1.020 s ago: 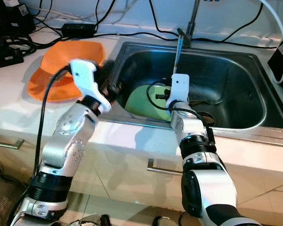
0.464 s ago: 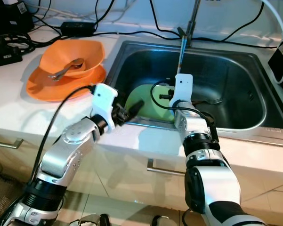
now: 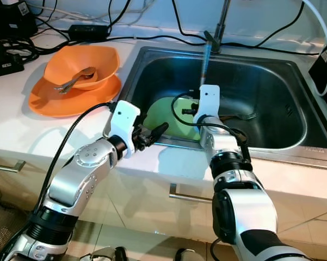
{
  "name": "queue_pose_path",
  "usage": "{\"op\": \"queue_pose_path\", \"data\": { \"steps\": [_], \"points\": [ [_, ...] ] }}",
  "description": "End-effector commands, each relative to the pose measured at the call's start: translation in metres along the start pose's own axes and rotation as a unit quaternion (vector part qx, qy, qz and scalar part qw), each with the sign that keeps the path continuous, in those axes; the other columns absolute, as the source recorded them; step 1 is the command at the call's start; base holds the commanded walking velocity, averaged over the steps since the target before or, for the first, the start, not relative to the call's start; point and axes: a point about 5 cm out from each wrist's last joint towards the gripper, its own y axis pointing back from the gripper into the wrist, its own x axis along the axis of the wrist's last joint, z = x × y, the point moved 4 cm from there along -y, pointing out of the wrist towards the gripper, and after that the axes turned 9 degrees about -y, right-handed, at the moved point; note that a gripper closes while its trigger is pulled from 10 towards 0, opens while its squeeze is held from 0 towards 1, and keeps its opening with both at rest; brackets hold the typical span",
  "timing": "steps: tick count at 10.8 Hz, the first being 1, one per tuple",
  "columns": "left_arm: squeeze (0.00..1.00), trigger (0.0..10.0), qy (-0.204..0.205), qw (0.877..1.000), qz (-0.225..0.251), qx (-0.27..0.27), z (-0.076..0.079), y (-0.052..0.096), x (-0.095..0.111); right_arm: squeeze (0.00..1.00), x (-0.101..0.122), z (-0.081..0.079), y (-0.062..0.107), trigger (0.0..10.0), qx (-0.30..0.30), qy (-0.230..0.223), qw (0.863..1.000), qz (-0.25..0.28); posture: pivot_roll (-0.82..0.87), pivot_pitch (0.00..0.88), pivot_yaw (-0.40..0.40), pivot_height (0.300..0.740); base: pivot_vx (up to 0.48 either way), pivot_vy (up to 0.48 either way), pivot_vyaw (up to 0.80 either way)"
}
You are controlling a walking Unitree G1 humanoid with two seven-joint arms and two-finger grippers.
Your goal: Kitchen organization
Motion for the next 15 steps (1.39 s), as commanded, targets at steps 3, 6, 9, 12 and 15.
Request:
{"op": "queue_pose_path", "data": {
  "steps": [3,6,9,12,15],
  "points": [
    [0.00,10.0,-0.003,1.000,-0.002,-0.011,0.005,0.000,0.002,0.84,-0.013,-0.003,0.000,10.0,0.007,0.000,1.000,-0.019,0.04,0.094,0.006,0.740,0.000,0.000,0.00],
    [0.00,10.0,-0.009,1.000,0.013,0.007,0.000,-0.001,0.006,0.00,0.018,-0.003,0.004,10.0,0.009,0.018,0.997,0.071,0.04,0.095,0.004,0.740,0.000,0.000,0.00],
    [0.00,10.0,-0.016,0.994,0.074,0.082,-0.020,-0.002,0.020,0.00,0.063,-0.017,0.034,10.0,0.059,0.007,0.971,0.231,0.02,0.096,-0.001,0.740,0.000,0.000,0.00],
    [0.00,10.0,-0.029,0.989,0.098,0.105,-0.022,0.000,0.019,0.00,0.054,-0.023,0.065,10.0,0.090,0.013,0.958,0.274,0.01,0.104,-0.006,0.740,0.000,0.000,0.00],
    [0.00,10.0,-0.035,0.983,0.129,0.122,-0.026,0.006,0.022,0.00,0.036,-0.020,0.089,10.0,0.104,0.018,0.954,0.280,0.00,0.105,-0.002,0.740,0.000,0.000,0.00]
  ]
}}
